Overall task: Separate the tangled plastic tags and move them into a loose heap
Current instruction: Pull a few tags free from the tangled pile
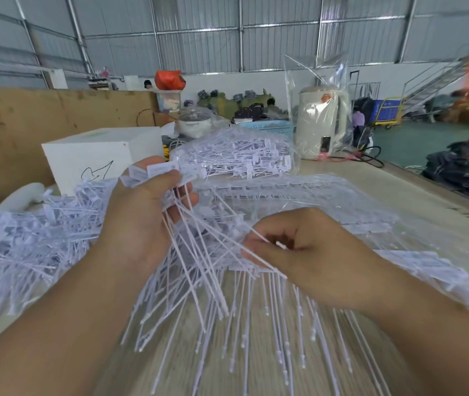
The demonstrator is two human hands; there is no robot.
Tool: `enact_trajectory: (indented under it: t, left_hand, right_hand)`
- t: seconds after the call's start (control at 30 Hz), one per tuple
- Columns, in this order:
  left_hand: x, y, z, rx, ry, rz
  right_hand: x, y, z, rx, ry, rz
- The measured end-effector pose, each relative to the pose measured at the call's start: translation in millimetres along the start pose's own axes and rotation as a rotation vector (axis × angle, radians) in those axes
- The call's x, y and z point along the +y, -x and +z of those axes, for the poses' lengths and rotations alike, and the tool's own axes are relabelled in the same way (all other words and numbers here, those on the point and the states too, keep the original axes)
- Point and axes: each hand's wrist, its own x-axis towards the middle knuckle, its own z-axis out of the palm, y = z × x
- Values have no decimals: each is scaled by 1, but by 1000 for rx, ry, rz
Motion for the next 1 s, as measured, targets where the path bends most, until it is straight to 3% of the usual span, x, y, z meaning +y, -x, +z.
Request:
enact_trajectory:
  t: [0.2,0.27,0.4,0.63,0.87,1.0]
  left_hand:
    - [9,-3,-4,16,20,28]
    - [9,-3,-6,18,32,29]
    - [7,-2,-5,-14,8,27]
    - [8,-2,-6,-30,5,22]
    - [11,-1,-7,-20,-24,29]
    - [11,4,-3,-34,-69,21]
  right_hand:
    - [-2,-4,-5,222,-207,13]
    - [-2,-3,-5,158,-144,45]
    - [-2,-2,8,-149,127,164]
    - [8,2,13,-286,470,186]
    - [8,-2,6,-119,499,173]
    - [4,-3,-2,176,329,53]
